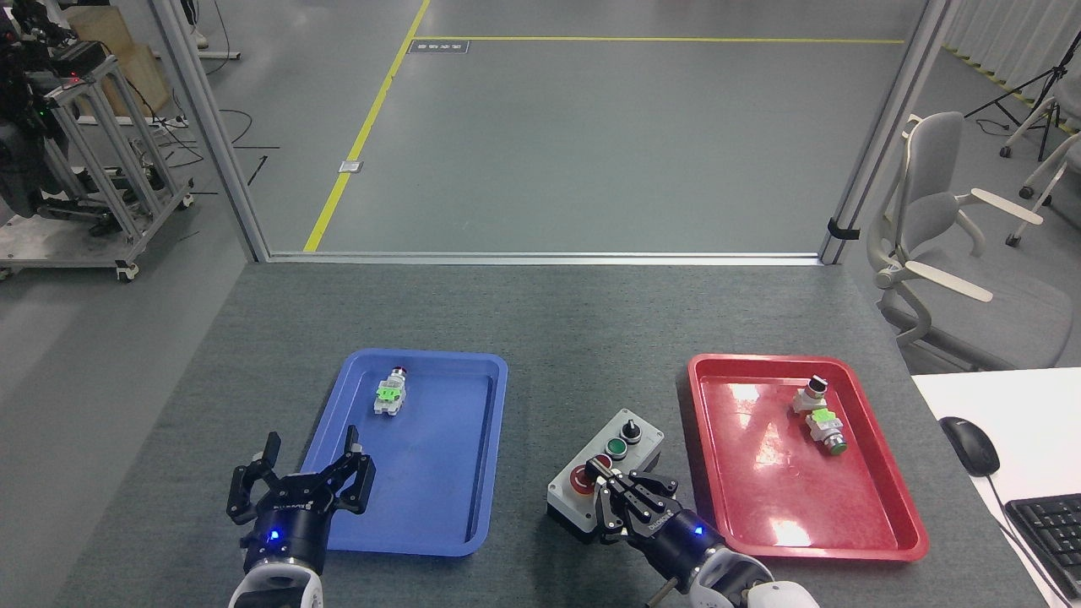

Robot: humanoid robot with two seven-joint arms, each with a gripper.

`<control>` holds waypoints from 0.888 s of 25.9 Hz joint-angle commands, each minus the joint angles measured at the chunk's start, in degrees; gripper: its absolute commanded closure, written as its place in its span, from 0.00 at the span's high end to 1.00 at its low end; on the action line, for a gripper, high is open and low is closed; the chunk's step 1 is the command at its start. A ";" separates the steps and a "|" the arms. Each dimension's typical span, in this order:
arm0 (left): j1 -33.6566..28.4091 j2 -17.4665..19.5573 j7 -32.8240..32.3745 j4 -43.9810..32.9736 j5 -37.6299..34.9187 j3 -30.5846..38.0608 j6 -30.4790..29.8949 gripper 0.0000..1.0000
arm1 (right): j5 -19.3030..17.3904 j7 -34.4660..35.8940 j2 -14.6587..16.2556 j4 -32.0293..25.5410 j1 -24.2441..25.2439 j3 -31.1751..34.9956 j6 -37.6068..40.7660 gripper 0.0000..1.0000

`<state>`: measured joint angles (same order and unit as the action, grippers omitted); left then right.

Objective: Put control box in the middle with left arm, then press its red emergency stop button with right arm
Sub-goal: 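Lift the right gripper off the button and withdraw it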

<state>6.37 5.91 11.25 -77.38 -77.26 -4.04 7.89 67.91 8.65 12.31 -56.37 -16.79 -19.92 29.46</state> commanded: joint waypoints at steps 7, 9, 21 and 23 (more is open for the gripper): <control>0.04 -0.02 0.00 0.92 -0.26 0.00 0.02 0.99 | -0.23 -0.57 0.00 0.12 -0.17 -0.30 -0.36 0.00; 0.13 -0.11 -0.61 0.83 -0.62 0.00 0.02 0.99 | -0.76 -0.31 -0.09 -0.50 -0.43 -0.03 -0.45 0.00; 0.39 -0.02 -0.79 0.92 -0.62 0.00 -0.07 0.99 | -15.79 2.42 2.90 -10.69 -5.18 13.15 -0.80 1.00; 0.22 -0.02 -0.79 0.83 -0.62 0.00 -0.15 0.99 | -15.79 2.86 5.89 -10.69 -4.12 17.45 -1.33 1.00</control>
<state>6.78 5.85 10.36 -76.50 -77.87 -4.04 7.86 52.90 10.51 14.63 -66.35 -21.74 -7.63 28.59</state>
